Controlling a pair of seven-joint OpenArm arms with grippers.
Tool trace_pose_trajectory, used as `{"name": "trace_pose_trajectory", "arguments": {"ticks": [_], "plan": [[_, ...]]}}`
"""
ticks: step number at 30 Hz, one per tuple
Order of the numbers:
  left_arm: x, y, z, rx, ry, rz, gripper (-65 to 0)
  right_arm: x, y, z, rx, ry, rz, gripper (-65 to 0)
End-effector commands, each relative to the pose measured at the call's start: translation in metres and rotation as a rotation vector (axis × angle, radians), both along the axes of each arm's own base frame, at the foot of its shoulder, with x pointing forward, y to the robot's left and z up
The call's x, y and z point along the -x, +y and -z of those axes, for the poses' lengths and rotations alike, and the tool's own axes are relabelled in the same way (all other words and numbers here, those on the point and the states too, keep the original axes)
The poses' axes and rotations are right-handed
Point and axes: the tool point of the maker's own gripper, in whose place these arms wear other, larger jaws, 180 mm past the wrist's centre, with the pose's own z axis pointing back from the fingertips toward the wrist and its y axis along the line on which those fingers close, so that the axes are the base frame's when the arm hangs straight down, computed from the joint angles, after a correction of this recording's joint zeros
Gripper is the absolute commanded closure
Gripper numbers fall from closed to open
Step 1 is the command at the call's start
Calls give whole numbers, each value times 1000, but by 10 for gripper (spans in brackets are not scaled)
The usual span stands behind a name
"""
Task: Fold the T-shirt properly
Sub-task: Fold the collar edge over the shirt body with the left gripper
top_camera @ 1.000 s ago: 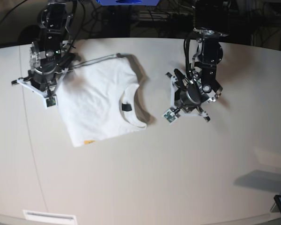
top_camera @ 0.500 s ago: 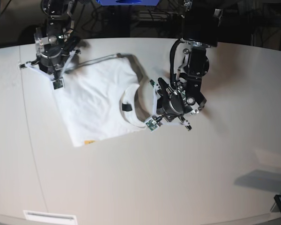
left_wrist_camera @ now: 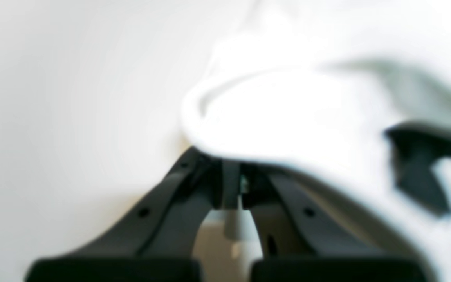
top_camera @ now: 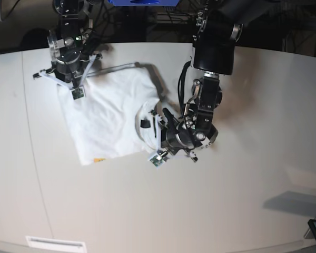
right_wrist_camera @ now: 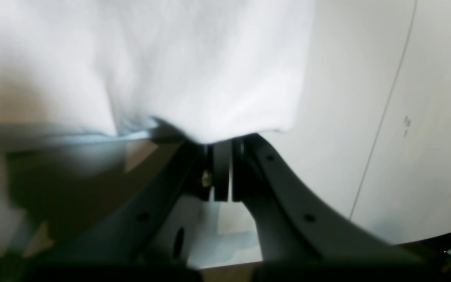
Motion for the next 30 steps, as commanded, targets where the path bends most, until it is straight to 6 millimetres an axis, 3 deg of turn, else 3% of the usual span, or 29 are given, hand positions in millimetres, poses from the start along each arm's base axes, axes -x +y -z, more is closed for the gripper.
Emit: {"name": "trace_pose_trajectory", "arguments": {"ticks": [1, 8, 14, 19, 26, 30], "plan": [[5, -11, 6, 2, 36, 25, 0, -3, 9, -4, -21, -19, -13, -3], [-9, -51, 6, 89, 60, 54, 0, -1, 38, -3, -58, -13, -85, -3], [-35, -59, 2, 126, 63, 63, 0, 0, 61, -3, -82, 3, -137, -3], [-39, -78, 3, 122, 51, 144, 0, -9, 86, -11, -107, -22, -200, -3], [-42, -117, -21, 285, 48, 190, 0, -31, 115, -27, -111, -47, -277, -3], [-47, -128, -32, 307, 13, 226, 0, -35, 126, -34, -107, -44, -291, -3]]}}
